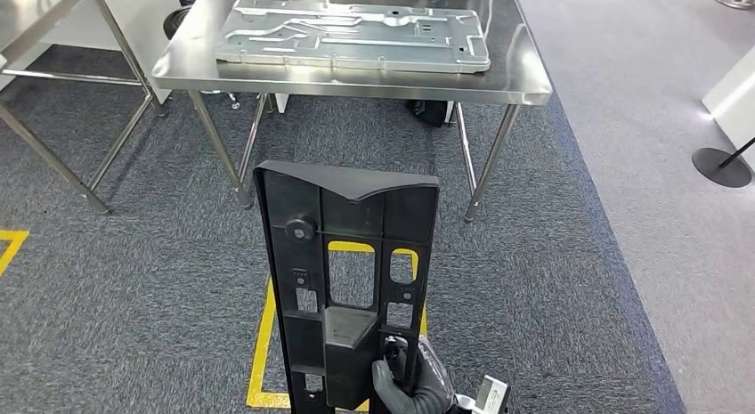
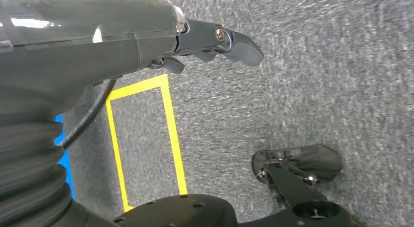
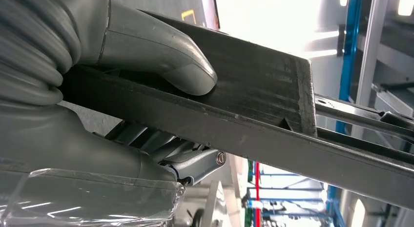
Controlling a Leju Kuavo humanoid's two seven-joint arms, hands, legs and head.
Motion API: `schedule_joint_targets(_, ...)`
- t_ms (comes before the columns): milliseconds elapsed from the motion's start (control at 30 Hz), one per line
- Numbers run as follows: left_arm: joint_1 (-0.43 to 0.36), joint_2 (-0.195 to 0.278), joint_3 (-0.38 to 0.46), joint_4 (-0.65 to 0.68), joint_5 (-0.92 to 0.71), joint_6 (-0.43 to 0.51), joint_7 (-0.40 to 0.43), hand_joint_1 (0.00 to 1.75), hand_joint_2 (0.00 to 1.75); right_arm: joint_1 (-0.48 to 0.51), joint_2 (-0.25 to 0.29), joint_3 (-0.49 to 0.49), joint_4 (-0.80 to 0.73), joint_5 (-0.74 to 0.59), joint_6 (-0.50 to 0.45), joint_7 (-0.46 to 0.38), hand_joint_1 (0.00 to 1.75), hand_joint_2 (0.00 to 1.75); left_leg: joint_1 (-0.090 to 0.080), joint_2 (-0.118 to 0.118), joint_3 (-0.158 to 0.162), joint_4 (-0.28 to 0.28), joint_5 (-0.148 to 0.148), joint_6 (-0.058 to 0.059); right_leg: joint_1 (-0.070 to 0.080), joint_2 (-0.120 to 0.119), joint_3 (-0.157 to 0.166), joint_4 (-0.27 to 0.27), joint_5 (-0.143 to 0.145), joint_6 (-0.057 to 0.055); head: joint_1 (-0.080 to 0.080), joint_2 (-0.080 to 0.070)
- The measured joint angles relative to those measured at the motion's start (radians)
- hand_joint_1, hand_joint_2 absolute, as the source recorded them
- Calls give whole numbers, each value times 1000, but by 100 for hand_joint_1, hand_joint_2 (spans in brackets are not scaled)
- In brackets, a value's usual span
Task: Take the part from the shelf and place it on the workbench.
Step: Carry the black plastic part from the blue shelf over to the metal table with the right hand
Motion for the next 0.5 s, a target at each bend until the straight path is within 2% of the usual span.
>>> schedule_joint_targets(67,-4,-2,0,0,0,0,0,0,175,0,0,-1,-1,6,-8,-4,171,175,-4,5,5,0,-6,-6,8,-13,61,-115,36,-16,0,0)
schedule_joint_targets(133,-5,-4,0,0,1,0,0,0,175,0,0,-2,-3,9,-13,-5,171,175,-5,8,7,-1,-9,-15,15,-18,72,-138,32,-26,0,0)
schedule_joint_targets(200,-6,-4,0,0,1,0,0,0,175,2,0,-3,-4,12,-17,-6,171,175,-4,7,13,-4,-12,-26,11,-12,78,-148,33,-33,0,0)
schedule_joint_targets(233,-7,-3,0,0,2,1,-1,0,175,2,0,-3,-5,12,-18,-6,171,175,-3,-3,11,4,-17,-31,8,-9,86,-157,34,-36,0,0)
schedule_joint_targets(267,-7,-3,0,0,2,2,-1,0,175,1,1,-3,-6,13,-18,-6,171,175,-3,-16,0,30,-30,-34,4,-6,94,-166,31,-43,0,0)
schedule_joint_targets(300,-6,-3,0,0,3,2,-2,0,175,1,2,-3,-6,13,-18,-6,171,175,0,-31,-29,82,-52,-36,2,-3,102,-171,26,-48,0,0)
schedule_joint_targets(367,-7,-3,0,0,4,3,-8,0,175,1,4,-3,-6,14,-20,-5,171,175,0,-44,-105,216,-100,-39,3,3,114,-173,12,-57,0,0)
schedule_joint_targets(400,-8,-3,0,0,4,3,-11,0,175,3,4,-3,-6,14,-21,-4,171,175,0,-44,-139,271,-110,-41,4,6,121,-172,6,-57,0,0)
schedule_joint_targets(433,-10,-3,0,0,4,4,-13,0,175,4,4,-3,-6,15,-22,-3,171,175,0,-44,-153,288,-99,-42,4,9,130,-171,-1,-56,0,0)
schedule_joint_targets(467,-11,-3,0,0,3,5,-13,0,175,5,4,-3,-6,15,-24,-3,171,175,1,-44,-152,273,-70,-43,3,14,141,-170,-9,-52,0,0)
schedule_joint_targets(500,-9,-2,0,0,2,6,-12,0,175,5,4,-3,-6,16,-26,-2,171,175,2,-44,-130,215,-23,-44,2,18,154,-168,-18,-47,0,0)
